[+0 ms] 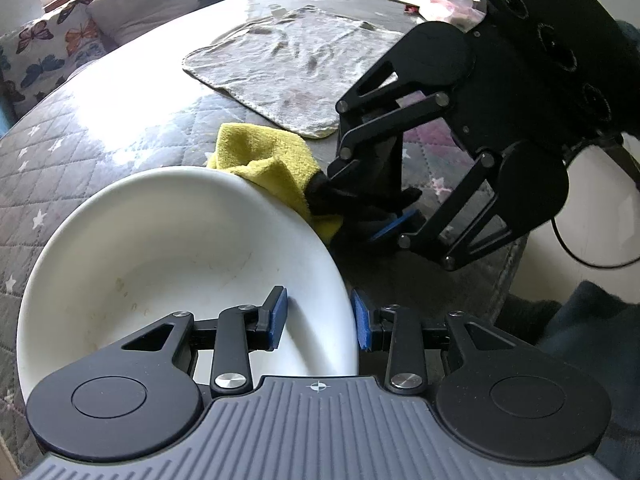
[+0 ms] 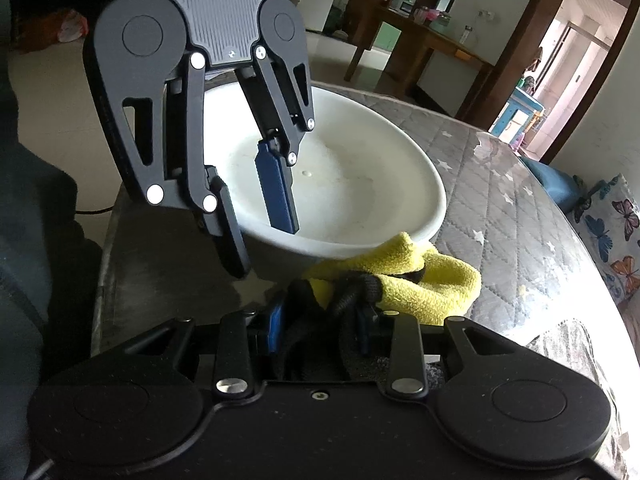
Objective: Clean bowl
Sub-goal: 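Hold the bowl rim with the left tool while the right tool keeps wiping the rim with the cloth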
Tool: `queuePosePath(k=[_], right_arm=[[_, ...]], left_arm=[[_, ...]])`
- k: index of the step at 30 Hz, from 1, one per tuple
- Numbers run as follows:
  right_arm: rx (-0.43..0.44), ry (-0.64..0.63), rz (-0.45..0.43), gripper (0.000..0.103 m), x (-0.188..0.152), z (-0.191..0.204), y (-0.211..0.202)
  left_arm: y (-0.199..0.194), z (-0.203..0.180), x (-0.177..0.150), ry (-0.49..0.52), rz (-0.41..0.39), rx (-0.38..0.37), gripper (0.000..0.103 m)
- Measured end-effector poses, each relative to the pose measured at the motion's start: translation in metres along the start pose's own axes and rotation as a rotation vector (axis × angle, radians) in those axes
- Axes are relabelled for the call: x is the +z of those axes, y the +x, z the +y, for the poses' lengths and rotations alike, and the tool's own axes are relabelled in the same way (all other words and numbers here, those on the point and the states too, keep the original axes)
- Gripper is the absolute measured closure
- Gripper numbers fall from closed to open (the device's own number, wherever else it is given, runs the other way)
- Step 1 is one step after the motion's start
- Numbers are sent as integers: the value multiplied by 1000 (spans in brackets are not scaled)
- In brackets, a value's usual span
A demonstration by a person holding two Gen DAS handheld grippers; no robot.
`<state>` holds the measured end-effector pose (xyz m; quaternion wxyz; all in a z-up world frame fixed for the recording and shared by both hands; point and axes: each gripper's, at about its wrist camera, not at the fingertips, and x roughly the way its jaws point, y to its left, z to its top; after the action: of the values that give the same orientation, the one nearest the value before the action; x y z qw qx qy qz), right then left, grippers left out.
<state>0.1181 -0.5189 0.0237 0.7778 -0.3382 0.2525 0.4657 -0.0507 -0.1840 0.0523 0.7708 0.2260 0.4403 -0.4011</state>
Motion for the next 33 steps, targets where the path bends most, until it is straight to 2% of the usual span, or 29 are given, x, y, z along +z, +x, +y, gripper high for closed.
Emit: queuePosePath(k=[18, 33], right_arm=[[-10, -18, -4, 66, 10, -21, 22], [-12, -45, -6, 66, 18, -42, 41]], left_arm=[[33, 10, 51, 118, 27, -60, 68], [80, 33, 121, 214, 50, -154, 64]])
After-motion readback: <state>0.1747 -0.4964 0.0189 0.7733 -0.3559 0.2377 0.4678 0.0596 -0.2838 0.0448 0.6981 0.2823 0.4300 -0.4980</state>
